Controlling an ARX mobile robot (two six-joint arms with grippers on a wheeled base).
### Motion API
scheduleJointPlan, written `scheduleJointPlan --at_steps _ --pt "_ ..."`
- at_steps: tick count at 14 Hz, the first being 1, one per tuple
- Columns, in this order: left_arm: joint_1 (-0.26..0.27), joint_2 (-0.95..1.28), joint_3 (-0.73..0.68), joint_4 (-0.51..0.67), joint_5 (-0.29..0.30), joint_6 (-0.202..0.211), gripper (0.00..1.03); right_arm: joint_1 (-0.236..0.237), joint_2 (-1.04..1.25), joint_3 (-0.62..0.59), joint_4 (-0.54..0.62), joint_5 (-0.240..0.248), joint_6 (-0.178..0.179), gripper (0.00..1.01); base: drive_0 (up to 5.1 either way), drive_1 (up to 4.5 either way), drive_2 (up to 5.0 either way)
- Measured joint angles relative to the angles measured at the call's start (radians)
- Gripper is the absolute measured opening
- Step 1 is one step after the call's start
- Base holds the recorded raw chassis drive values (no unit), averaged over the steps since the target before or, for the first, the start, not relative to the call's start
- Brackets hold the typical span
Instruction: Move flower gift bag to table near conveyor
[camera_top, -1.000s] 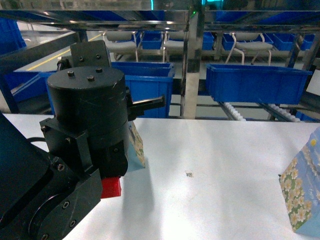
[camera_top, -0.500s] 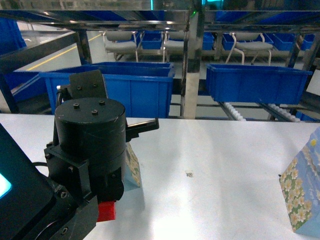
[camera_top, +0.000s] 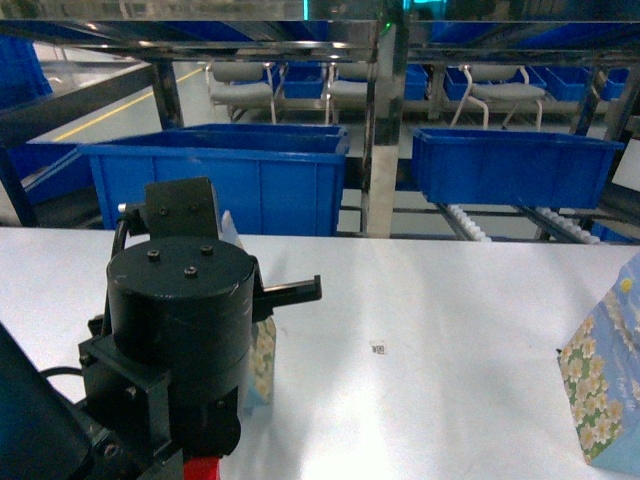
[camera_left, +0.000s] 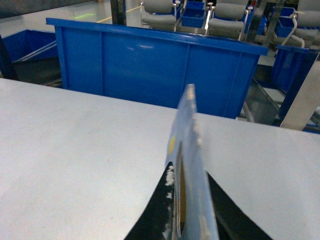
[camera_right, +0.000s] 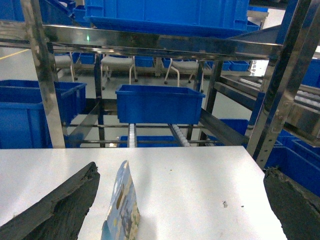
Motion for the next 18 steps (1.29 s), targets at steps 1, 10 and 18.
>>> scheduleJointPlan --at_steps 1,10,18 --pt "-0.001 0.000 -0.003 0.000 0.000 0.000 0.15 0.000 0.000 0.000 0.000 0.000 0.000 0.98 0.0 0.00 0.0" --pt "0.112 -0.280 -0.044 -0.010 0.162 0.101 0.98 0.000 0.000 0.000 0.000 0.000 0.000 0.98 0.0 0.00 0.0" --pt "0.205 -0.804 -0.195 -0.117 0.262 0.267 0.98 0.000 0.000 0.000 0.000 0.000 0.000 0.98 0.0 0.00 0.0"
